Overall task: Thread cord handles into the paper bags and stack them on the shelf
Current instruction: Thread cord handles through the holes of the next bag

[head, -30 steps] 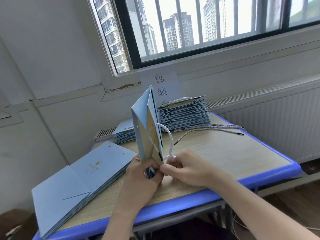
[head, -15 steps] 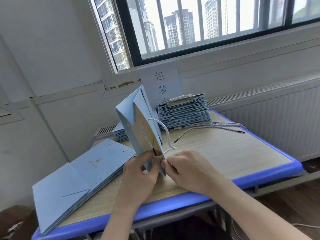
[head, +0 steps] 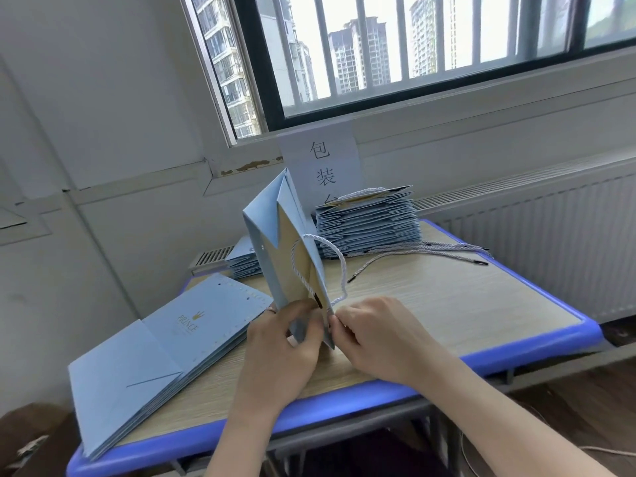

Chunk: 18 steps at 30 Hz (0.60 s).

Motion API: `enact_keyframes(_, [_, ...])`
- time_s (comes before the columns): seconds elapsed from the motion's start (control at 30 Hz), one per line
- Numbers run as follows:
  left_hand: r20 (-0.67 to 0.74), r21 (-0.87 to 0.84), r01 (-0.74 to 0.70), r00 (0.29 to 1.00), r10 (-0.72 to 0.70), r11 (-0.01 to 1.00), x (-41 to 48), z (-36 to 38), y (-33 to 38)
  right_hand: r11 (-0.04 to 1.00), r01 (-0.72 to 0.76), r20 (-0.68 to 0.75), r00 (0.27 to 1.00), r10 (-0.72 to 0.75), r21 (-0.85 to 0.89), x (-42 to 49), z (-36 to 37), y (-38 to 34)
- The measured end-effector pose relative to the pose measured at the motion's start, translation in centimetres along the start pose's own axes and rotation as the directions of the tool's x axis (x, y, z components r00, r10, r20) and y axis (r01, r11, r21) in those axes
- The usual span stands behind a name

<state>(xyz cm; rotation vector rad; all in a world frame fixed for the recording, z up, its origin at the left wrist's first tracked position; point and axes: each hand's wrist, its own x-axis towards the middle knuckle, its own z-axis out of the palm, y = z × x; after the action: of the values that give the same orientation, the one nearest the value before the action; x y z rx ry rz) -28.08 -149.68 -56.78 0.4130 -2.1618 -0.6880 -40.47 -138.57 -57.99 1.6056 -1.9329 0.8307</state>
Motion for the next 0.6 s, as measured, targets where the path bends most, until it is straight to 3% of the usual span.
enact_keyframes(0.1, [-0.166, -0.018, -0.109, 0.981, 0.105, 0.994, -0.3, -0.3, 0.4, 0.998, 0.017, -0.028, 0.999, -0.018, -0.052, 0.0, 0.1, -0.1])
enact_keyframes(0.23, [-0.308, -0.001, -0.13, 0.943, 0.124, 0.991, -0.2, -0.3, 0.1, 0.995, 0.015, -0.044, 0.999, -0.02, -0.095, 0.0, 0.3, -0.2])
enact_keyframes(0.37, [-0.379, -0.019, -0.139, 0.917, 0.122, 0.99, 1.3, -0.6, 0.3, 0.994, 0.004, -0.049, 0.999, -0.009, -0.111, 0.1, 0.3, -0.3])
enact_keyframes(0.6, [-0.387, 0.116, -0.192, 0.895, 0.222, 0.975, 2.6, 0.2, 0.9, 0.988, -0.019, -0.024, 1.0, 0.015, -0.154, 0.0, 0.4, -0.4])
